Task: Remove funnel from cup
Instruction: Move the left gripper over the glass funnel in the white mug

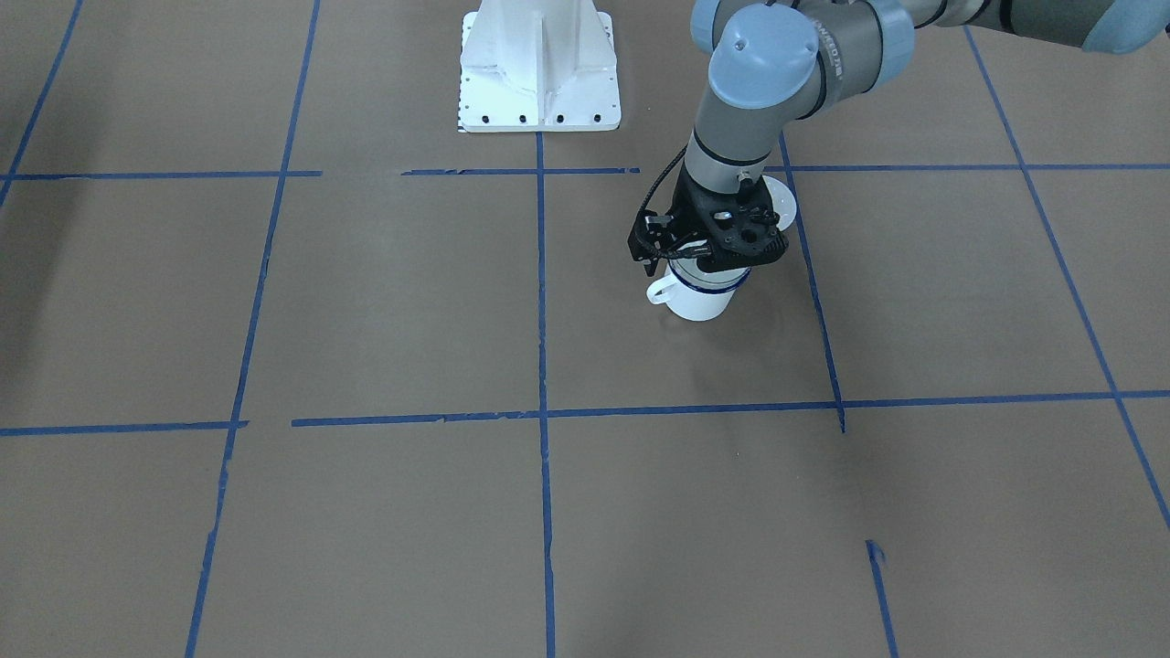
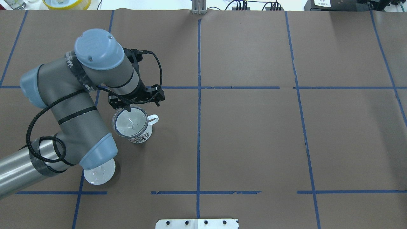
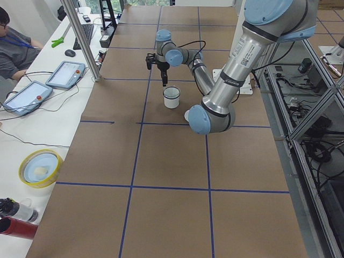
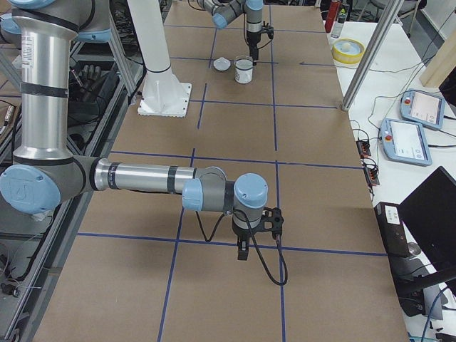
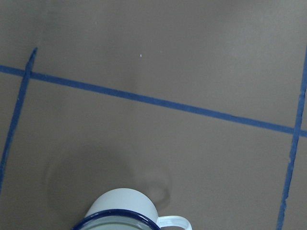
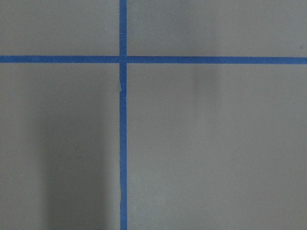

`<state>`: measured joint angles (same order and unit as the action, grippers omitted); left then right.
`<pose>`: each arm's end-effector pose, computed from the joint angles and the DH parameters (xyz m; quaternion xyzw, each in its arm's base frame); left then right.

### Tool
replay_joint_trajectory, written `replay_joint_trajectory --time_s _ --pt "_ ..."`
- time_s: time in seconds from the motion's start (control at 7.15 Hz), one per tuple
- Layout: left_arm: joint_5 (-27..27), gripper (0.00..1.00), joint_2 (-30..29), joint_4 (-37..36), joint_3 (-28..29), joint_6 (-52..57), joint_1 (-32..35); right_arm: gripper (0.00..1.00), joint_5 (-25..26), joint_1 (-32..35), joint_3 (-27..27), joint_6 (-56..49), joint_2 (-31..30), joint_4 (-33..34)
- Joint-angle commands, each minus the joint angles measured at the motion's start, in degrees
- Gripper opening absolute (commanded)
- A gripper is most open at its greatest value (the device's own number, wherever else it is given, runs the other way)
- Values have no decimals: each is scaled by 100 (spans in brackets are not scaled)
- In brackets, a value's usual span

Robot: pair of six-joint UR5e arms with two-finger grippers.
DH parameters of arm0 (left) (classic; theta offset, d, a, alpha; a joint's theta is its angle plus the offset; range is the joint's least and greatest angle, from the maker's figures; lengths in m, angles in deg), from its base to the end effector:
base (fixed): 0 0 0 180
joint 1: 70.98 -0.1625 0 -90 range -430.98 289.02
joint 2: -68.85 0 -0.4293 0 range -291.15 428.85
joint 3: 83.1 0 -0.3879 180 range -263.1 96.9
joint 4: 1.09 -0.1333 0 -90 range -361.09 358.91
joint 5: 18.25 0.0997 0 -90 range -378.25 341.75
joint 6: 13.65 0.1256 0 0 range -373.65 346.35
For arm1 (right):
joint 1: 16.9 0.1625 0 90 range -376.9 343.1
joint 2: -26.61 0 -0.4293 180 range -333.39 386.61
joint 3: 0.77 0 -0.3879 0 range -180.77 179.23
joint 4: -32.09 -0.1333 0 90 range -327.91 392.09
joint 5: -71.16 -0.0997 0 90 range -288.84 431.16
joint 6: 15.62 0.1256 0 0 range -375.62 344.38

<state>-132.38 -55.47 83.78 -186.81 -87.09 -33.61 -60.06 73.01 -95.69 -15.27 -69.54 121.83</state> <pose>0.4688 -0.4612 0.2448 -0.0112 0.4069 -0.0892 0.9090 0.0498 -0.4400 0.6938 -0.0093 -0.3520 0.0051 0.9360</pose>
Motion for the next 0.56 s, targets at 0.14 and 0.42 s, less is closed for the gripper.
replay_joint_trajectory --time_s 0.14,0.42 --pt "-4 78 109 56 0 -4 -169 100 0 0 0 0 0 0" --pt "-30 23 171 47 -105 -13 -169 100 0 0 0 0 0 0"
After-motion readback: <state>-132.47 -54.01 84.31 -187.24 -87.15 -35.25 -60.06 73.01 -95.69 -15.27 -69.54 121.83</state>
